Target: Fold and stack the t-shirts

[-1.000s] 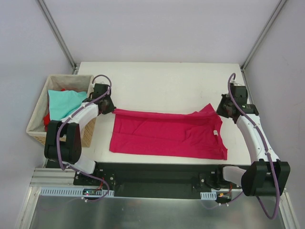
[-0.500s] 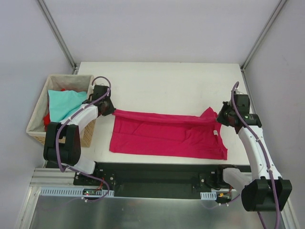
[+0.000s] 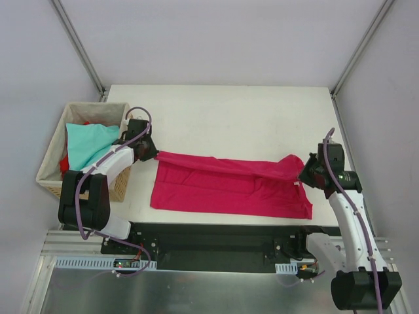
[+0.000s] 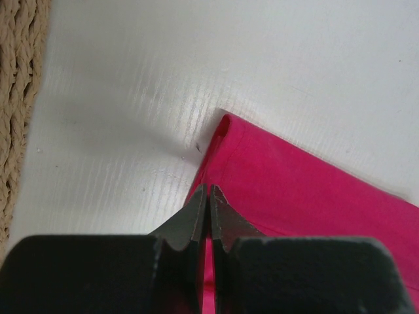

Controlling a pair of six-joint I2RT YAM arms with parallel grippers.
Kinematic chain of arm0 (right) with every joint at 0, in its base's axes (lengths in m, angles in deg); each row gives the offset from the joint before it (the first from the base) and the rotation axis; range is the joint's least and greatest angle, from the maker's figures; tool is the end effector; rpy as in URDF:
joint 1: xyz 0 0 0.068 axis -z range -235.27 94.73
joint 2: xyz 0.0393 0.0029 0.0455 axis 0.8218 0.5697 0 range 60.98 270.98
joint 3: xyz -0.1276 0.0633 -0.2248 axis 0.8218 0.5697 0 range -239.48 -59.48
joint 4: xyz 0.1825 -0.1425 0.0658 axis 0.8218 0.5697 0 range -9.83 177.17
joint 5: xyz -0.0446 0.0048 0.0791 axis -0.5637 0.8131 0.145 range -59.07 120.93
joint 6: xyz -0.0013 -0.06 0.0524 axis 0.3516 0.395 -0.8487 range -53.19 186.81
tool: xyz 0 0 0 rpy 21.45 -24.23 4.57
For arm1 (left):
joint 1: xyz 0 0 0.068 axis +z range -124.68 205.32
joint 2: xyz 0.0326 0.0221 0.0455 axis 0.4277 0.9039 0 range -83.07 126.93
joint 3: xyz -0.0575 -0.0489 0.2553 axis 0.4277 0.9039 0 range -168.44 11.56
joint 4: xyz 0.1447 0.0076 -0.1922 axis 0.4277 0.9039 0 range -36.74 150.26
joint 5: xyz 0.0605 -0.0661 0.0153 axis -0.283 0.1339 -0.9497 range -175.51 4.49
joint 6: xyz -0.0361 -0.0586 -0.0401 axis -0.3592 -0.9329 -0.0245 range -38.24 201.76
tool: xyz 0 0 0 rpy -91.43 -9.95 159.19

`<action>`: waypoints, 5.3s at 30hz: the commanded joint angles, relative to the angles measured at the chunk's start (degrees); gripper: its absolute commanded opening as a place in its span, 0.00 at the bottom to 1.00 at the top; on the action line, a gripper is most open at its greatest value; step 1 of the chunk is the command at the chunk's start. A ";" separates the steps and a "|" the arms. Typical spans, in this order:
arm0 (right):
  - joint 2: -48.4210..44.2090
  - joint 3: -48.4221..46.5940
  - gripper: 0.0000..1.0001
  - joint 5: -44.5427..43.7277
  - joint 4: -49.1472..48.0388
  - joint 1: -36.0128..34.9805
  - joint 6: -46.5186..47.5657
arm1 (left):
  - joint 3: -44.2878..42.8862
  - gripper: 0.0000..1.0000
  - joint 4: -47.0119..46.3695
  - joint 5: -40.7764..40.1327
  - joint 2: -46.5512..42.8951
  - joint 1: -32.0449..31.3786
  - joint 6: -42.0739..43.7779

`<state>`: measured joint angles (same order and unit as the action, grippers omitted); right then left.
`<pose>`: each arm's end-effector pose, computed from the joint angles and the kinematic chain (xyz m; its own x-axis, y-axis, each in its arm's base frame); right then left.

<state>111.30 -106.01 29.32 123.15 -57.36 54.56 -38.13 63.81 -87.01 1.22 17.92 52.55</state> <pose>0.1797 0.0047 0.2526 -0.7152 0.1861 -0.6737 0.1376 0.9825 0.1253 0.3100 -0.0385 0.1913 -0.6675 -0.4052 -0.6247 -0.2467 0.9119 -0.3280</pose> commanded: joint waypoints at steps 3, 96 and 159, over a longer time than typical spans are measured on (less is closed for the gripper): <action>-4.53 1.69 0.01 -3.50 6.59 -0.55 -4.62 | 0.65 0.00 0.79 0.62 -1.59 0.63 -0.58; 1.70 -4.85 0.82 -2.44 17.56 -10.31 -5.17 | 9.36 0.76 12.03 -3.60 -21.60 -4.91 -6.91; 28.94 0.29 0.17 8.20 -4.31 -36.66 -6.74 | -0.14 0.87 12.92 -3.86 -10.55 -18.70 -14.12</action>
<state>138.88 -106.47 38.59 116.07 -91.21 49.88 -38.26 77.12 -89.65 -9.20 -0.57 37.62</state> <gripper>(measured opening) 0.061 0.870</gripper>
